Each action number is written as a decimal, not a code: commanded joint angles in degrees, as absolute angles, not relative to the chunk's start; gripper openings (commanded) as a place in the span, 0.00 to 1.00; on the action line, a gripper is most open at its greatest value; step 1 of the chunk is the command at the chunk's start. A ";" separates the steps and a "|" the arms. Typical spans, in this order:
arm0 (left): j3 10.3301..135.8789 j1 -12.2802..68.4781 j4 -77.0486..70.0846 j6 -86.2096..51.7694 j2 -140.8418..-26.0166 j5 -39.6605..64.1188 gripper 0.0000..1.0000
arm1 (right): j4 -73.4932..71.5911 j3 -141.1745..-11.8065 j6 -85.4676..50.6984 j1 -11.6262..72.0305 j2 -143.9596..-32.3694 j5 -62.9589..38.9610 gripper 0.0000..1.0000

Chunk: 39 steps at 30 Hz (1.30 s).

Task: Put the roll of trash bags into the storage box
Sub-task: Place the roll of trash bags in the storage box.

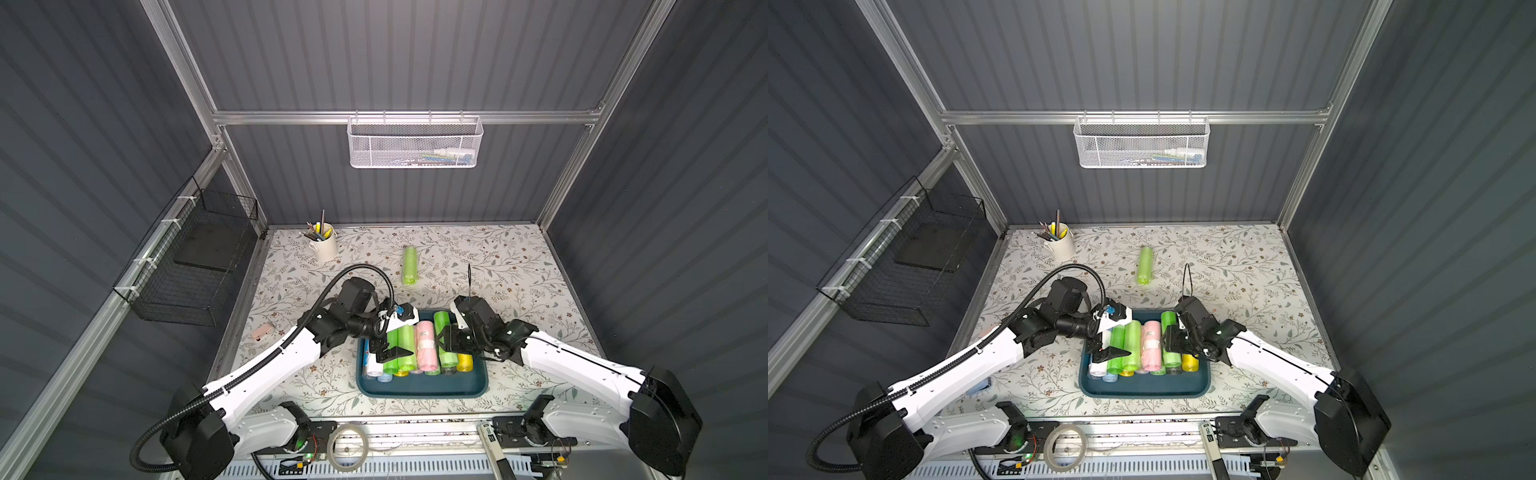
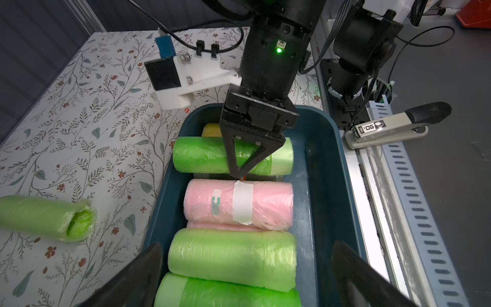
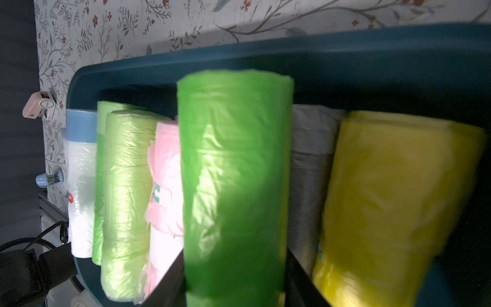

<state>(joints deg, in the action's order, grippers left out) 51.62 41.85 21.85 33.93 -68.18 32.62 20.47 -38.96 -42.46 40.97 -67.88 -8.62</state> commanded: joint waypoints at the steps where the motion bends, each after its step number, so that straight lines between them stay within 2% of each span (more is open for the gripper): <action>1: 52.93 41.95 22.68 34.63 -68.38 33.44 1.00 | 18.99 -38.48 -42.98 41.18 -67.84 -7.82 0.46; 39: 53.08 43.02 22.74 34.43 -68.64 33.92 1.00 | 19.25 -40.07 -44.08 41.19 -74.00 -6.02 0.47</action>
